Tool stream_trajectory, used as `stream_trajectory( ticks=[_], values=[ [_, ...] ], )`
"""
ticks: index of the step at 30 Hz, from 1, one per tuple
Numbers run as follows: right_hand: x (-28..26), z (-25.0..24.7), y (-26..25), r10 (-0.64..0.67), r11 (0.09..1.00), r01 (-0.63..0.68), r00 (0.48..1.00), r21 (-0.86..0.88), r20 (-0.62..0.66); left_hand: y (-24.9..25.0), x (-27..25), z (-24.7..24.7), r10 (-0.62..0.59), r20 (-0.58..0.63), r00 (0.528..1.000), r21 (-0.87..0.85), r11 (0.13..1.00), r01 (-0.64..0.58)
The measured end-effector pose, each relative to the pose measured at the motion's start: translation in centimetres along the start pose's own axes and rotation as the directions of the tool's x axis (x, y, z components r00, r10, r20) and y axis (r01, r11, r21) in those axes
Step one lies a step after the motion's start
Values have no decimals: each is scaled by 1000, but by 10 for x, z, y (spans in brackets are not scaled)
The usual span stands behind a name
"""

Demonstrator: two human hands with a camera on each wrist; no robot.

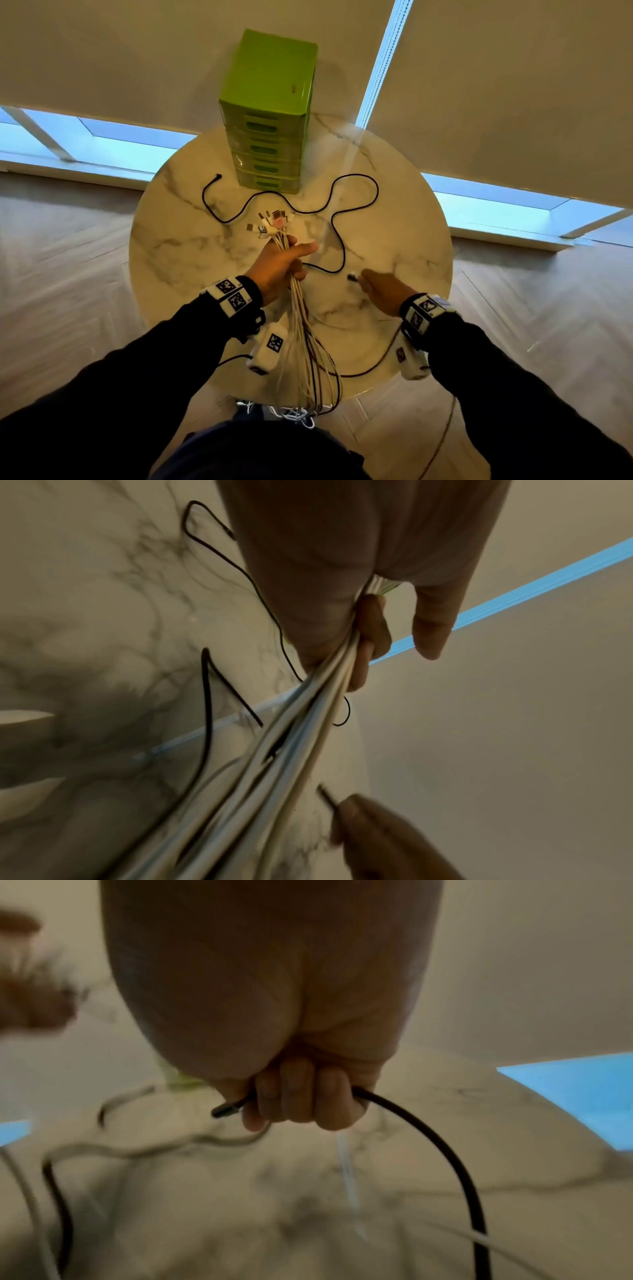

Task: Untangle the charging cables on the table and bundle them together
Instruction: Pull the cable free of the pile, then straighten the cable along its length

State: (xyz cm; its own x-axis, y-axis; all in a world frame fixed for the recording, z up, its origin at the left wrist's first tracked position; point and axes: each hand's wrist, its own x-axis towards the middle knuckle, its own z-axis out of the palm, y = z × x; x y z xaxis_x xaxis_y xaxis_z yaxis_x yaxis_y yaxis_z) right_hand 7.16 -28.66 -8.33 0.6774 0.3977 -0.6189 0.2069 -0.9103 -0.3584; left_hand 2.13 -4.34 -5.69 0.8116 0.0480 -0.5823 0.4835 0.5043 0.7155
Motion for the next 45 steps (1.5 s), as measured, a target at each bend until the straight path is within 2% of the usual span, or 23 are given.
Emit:
stream_trajectory(
  ticks=[2,5,7,10,15,18,23,29,31,33,35,37,38,40,42,43,45],
  values=[
    [-3,-18,-21,-51,970,103,971,219,-232,1,-1,1,4,7,1000,-27,1000,-4],
    [-8,-40,-66,-179,829,367,890,423,-420,2,-6,9,48,34,998,-12,999,-48],
    [-10,-48,-92,-242,736,487,838,471,-489,3,-10,15,87,61,994,-8,996,-87],
    [-11,-48,-113,-293,738,545,790,398,-539,8,-18,20,136,62,989,-12,991,-136],
    [-14,-39,-125,-344,775,535,804,336,-486,18,-19,15,179,-38,983,7,984,-179],
    [-14,-41,-122,-374,782,519,834,345,-406,23,-22,11,210,-45,977,59,976,-207],
    [-14,-50,-102,-434,819,505,856,273,-281,30,-23,6,214,-77,974,25,977,-213],
    [-8,-57,-88,-424,846,502,837,178,-347,33,-23,-4,218,-64,974,111,971,-210],
    [0,-60,-83,-385,874,466,837,138,-389,35,-24,-11,208,-68,976,126,972,-199],
    [12,-62,-73,-311,921,379,853,88,-420,36,-26,-19,202,-78,976,135,972,-191],
    [21,-60,-58,-215,971,239,867,-3,-449,38,-30,-24,201,-78,977,135,973,-189],
    [22,-50,-48,-158,987,124,841,-99,-517,41,-34,-23,200,-63,978,128,973,-191],
    [21,-43,-49,-182,983,146,823,-109,-539,41,-35,-20,199,-51,979,130,973,-191],
    [11,-32,-64,-346,929,366,812,-52,-470,41,-36,-10,199,-27,980,153,969,-193],
    [-4,-20,-86,-513,829,549,822,105,-249,39,-37,3,197,14,980,190,962,-196],
    [-10,-14,-95,-548,809,560,828,180,-117,37,-36,10,198,37,979,206,958,-201],
    [-18,-3,-101,-513,838,466,850,285,121,36,-35,22,193,81,978,240,948,-208]
  ],
)
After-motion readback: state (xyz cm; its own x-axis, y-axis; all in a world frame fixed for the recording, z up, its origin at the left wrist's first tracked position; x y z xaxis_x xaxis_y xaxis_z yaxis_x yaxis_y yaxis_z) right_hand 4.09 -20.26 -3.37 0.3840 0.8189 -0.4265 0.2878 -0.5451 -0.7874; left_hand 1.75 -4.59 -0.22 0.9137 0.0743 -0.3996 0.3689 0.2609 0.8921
